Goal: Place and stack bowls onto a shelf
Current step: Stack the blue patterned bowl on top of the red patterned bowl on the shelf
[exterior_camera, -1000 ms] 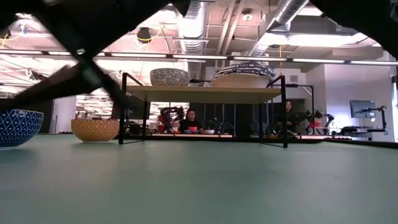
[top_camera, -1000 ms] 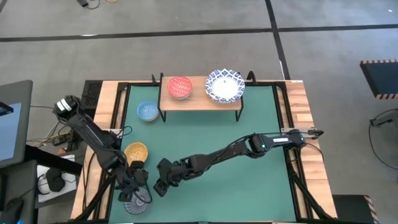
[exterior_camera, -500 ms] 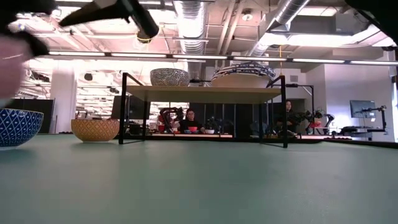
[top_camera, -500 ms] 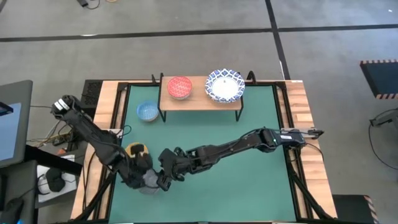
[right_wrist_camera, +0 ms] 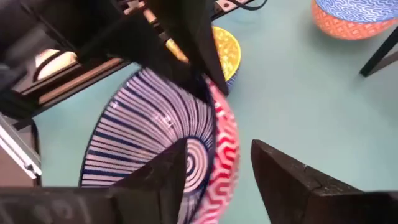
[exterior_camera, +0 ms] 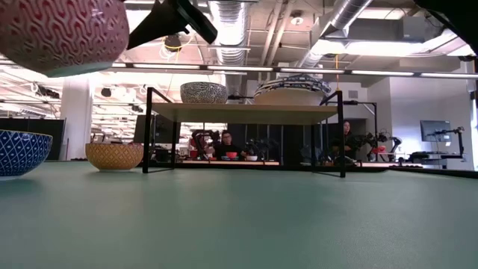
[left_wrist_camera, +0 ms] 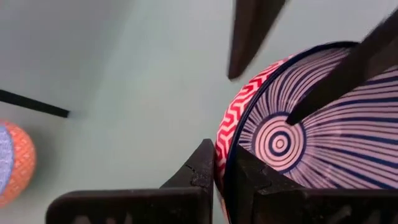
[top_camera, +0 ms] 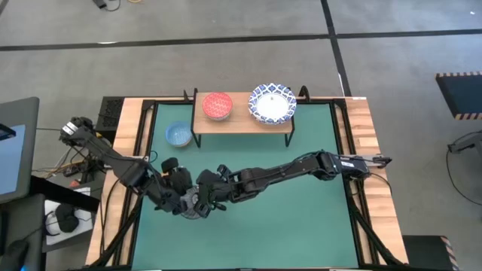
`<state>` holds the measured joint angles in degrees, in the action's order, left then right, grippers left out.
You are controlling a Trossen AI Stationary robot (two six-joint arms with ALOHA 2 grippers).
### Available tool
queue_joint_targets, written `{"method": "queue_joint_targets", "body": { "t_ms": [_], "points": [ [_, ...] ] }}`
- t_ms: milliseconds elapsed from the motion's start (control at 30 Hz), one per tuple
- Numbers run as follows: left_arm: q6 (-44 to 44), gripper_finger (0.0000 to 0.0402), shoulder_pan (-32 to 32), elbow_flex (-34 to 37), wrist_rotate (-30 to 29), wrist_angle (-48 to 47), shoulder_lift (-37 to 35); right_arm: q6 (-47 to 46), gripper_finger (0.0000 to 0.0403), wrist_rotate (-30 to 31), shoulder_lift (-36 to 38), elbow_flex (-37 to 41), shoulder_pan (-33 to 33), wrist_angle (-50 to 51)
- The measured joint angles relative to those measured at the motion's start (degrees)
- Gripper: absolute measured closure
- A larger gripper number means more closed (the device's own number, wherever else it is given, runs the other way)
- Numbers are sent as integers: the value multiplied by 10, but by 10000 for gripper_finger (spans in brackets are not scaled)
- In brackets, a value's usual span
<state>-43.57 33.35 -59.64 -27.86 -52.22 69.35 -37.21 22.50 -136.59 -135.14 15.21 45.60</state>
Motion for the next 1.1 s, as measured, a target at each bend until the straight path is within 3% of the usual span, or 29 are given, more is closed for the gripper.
{"method": "queue_joint_targets", "body": {
  "t_ms": [200, 367, 533, 733, 867, 1100],
  "points": [
    [3, 385, -23, -27, 6, -13, 0, -5, 291, -1, -2, 1, -12, 10],
    [13, 385, -46, -40, 25, -11, -1, -3, 360, -37, -5, 2, -31, 21],
    [45, 368, -71, -85, 24, -62, -3, 5, 360, -65, 11, 2, -55, 52],
    [51, 327, -94, -155, -101, -164, -51, 21, 360, -45, 74, 4, -125, 124],
    [63, 304, -121, -155, -171, -157, -111, 64, 360, -24, 125, 1, -194, 128],
    [56, 296, -186, -116, -170, -157, -166, 139, 360, -40, 158, 1, -319, 91]
  ]
}}
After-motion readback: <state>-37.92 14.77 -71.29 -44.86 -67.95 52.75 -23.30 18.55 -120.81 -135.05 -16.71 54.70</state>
